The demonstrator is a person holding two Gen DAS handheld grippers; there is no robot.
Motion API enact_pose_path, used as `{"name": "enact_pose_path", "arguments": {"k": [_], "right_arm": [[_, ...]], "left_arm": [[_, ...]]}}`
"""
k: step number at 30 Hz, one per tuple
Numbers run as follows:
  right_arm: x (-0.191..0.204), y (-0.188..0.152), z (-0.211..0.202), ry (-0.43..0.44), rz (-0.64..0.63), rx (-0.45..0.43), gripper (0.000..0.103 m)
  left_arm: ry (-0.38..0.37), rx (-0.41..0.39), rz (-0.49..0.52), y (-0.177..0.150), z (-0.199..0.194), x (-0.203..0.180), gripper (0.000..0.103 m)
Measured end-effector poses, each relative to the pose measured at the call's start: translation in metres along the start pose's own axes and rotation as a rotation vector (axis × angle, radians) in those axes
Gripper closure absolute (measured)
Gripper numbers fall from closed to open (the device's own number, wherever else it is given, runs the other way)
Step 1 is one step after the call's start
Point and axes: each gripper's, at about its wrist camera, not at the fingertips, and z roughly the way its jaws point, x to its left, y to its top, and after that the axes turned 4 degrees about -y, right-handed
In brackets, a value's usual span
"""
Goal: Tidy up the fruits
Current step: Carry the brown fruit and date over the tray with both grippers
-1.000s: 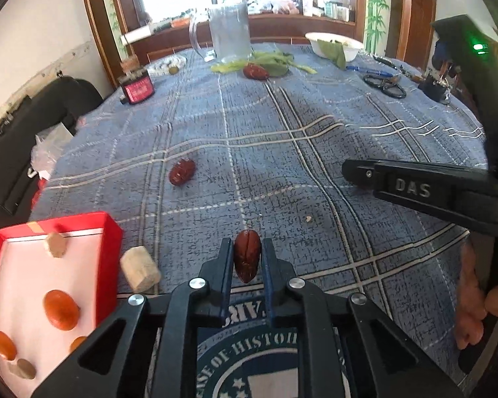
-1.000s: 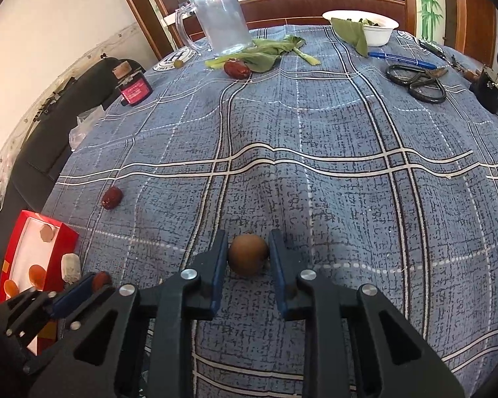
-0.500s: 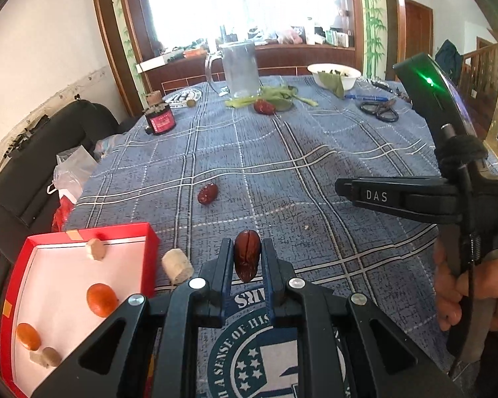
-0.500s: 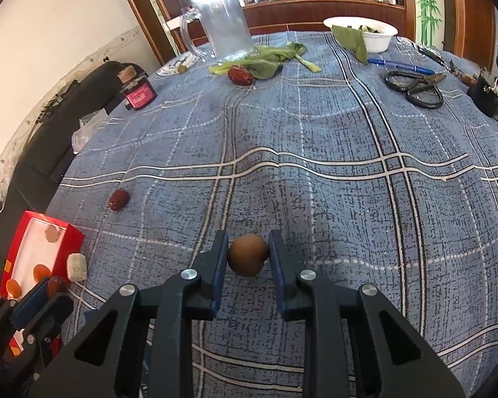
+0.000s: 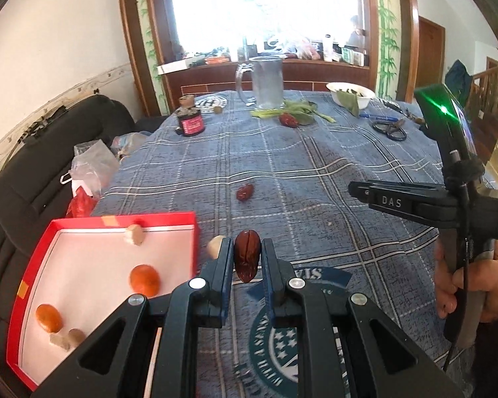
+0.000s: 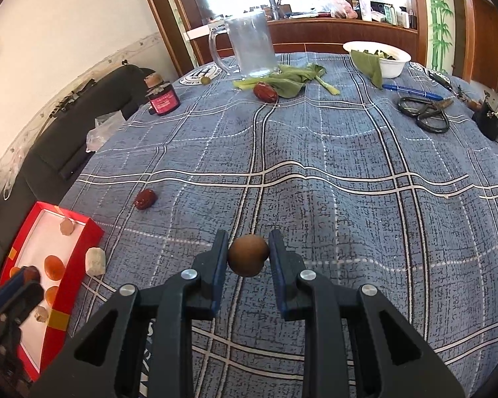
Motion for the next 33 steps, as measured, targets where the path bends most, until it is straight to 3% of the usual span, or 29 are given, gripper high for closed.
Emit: {"name": "enact_pose_path", "arguments": {"k": [24, 29, 33], "right_arm": [[0.015, -0.013, -0.015, 0.011, 0.003, -0.037, 0.076], [0.039, -0.015, -0.030, 0.064, 0.014, -0.063, 0.076], [0.085, -0.017, -0.039, 0.171, -0.021, -0.075, 0.076]], "left_arm": [[0.040, -0.078, -0.107, -0.025, -0.058, 0.063, 0.088], [0.054, -0.086, -0.137, -0.033, -0.065, 0.088, 0.088], [0.079, -0.093, -0.169, -0.039, -0.071, 0.108, 0.088]]}}
